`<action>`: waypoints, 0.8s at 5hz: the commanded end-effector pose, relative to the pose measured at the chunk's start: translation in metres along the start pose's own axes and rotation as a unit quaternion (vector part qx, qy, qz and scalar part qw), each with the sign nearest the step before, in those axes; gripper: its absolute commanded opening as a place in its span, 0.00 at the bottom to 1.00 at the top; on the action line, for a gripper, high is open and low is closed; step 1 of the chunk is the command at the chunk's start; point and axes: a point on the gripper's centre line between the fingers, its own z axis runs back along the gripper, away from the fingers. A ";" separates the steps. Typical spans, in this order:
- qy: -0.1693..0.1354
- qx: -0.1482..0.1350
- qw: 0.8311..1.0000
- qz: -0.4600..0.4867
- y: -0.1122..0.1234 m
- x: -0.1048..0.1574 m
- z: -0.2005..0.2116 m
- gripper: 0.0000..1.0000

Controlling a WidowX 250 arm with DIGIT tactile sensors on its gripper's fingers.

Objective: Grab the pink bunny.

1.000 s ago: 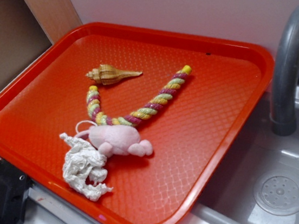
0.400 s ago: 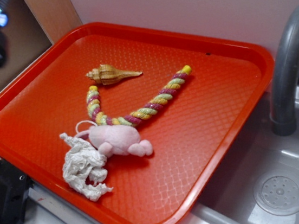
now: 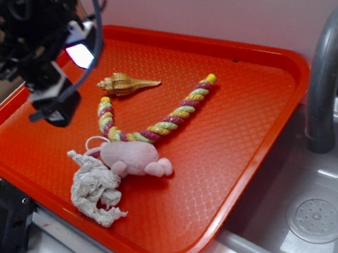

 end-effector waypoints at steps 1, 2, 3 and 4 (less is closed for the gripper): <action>0.031 -0.032 0.998 -0.042 -0.018 0.006 -0.046 1.00; 0.070 -0.030 0.996 -0.036 -0.016 0.001 -0.069 1.00; 0.092 -0.042 0.993 -0.058 -0.018 -0.003 -0.093 1.00; 0.107 -0.052 0.990 -0.078 -0.028 -0.004 -0.107 1.00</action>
